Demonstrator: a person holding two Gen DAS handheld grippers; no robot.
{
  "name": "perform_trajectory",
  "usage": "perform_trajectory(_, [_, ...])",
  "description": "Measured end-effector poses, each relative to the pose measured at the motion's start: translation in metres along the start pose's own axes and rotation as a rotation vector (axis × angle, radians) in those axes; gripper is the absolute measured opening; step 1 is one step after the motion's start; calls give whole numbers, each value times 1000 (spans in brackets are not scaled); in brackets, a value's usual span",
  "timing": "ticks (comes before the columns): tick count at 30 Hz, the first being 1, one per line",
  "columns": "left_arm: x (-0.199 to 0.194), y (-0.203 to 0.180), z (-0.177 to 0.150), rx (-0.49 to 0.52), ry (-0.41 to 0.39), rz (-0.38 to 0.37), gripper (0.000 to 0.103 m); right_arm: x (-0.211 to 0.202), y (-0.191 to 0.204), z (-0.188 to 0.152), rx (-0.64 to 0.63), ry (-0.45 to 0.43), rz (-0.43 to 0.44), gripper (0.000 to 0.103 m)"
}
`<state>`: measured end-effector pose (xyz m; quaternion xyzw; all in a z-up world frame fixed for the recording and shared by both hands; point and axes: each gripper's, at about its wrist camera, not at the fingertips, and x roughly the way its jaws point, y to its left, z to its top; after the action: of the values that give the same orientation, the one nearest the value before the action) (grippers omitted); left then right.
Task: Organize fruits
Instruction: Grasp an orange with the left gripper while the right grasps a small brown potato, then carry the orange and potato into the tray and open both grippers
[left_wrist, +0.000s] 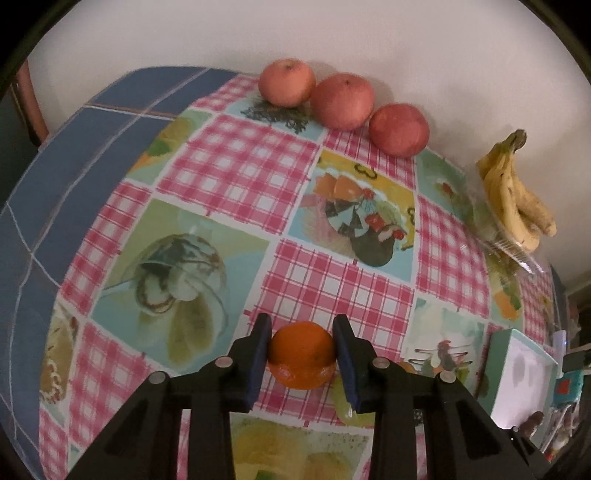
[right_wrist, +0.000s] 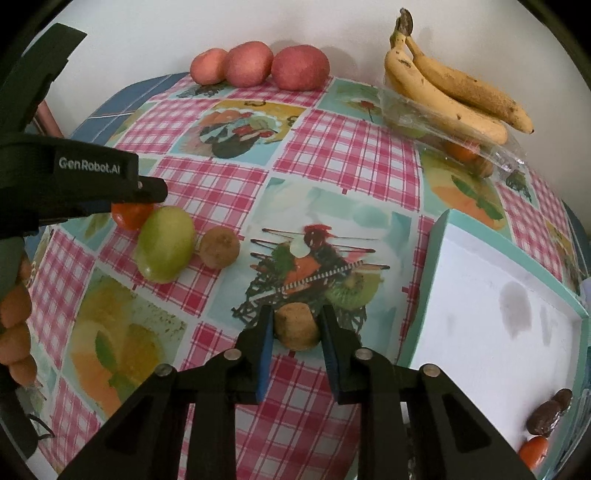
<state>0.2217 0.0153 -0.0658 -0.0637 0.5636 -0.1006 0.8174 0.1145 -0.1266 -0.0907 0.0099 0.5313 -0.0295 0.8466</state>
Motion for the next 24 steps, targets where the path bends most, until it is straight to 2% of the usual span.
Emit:
perform_trajectory(7, [-28,0,-10,-4,-32,1,36,-28,-8,-4,40,-40,5,26])
perform_trajectory(14, [-37,-7,-30,4,-16,-8,37,-54,-23,-13,98,-53,-25,26])
perform_trajectory(20, [-45,-30,-37,55,-33,-16,36,-78,-58,-22,194,-77,-49,26])
perform_trajectory(24, [-43,-52,-43,100,-16,-52,36,-81,-96,-29,294,-66,-91,26])
